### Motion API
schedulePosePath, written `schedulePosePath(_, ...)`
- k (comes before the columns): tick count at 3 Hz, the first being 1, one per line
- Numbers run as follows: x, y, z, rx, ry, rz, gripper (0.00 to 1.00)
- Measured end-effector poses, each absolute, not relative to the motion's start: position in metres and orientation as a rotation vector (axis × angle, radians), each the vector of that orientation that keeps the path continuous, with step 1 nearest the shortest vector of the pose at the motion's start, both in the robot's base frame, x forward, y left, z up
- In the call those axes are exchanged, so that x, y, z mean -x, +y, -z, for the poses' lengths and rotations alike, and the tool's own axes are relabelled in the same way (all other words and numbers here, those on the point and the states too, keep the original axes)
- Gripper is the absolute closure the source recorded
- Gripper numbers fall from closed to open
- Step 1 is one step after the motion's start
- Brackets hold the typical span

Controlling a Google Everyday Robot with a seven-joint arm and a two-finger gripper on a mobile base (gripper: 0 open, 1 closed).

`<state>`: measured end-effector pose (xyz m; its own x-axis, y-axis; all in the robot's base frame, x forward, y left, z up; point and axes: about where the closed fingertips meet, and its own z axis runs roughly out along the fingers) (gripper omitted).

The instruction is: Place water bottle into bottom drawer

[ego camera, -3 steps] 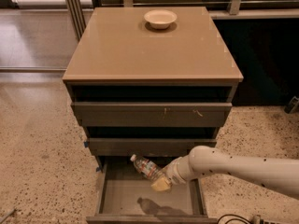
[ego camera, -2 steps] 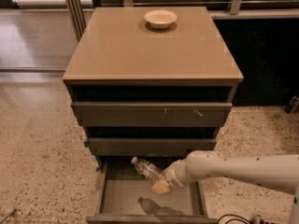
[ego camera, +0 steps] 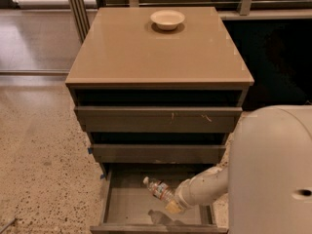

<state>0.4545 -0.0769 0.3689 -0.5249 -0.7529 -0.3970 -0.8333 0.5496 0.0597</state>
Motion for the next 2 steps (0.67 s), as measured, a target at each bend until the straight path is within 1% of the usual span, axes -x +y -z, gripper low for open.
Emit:
schedulePosePath(1, -0.4762, -0.076, -0.3694, 1.278, 2.443, -0.301, 1.0)
schedulePosePath(2, -0.4761, -0.076, -0.3693, 1.278, 2.443, -0.301, 1.0)
